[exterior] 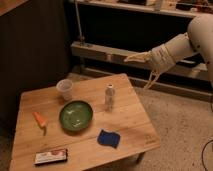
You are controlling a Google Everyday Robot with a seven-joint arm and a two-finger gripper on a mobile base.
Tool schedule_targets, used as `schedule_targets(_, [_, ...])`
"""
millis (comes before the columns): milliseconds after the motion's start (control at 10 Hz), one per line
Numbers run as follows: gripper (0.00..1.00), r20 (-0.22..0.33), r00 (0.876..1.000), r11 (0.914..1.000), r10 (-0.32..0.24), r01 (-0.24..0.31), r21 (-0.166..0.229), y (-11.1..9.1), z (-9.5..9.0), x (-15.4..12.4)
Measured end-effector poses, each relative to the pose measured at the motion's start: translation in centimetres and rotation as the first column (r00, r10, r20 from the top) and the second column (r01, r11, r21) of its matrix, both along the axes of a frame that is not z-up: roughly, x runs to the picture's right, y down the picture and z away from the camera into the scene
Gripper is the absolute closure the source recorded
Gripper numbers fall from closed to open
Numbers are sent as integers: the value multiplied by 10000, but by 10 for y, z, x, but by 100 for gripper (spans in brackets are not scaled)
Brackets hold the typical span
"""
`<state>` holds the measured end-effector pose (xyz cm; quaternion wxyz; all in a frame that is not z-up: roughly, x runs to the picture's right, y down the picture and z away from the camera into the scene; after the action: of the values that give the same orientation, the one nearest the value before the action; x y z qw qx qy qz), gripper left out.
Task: Place the ceramic cup in the ceramic bowl
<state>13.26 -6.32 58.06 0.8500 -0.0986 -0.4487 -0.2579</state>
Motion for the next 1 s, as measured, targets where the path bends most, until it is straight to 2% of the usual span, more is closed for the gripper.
schedule_targets(400, [20,-1,10000,10000,-3,3,2,0,0,0])
schedule_targets(600, [20,-140,9999,9999,27,-25,156,-1,0,-1])
schedule_targets(700, [20,-650,9979,9968,-68,119,796,-4,-6,-8])
schedule_targets(800, [20,-1174,9929,9892,-179,347,1426,-4,-9,-15])
schedule_targets(900, [20,-1683,9854,9758,-247,604,2100,-4,-13,-23])
schedule_targets(1000, [20,-2602,9652,9407,-272,1127,3198,-1,-17,-38])
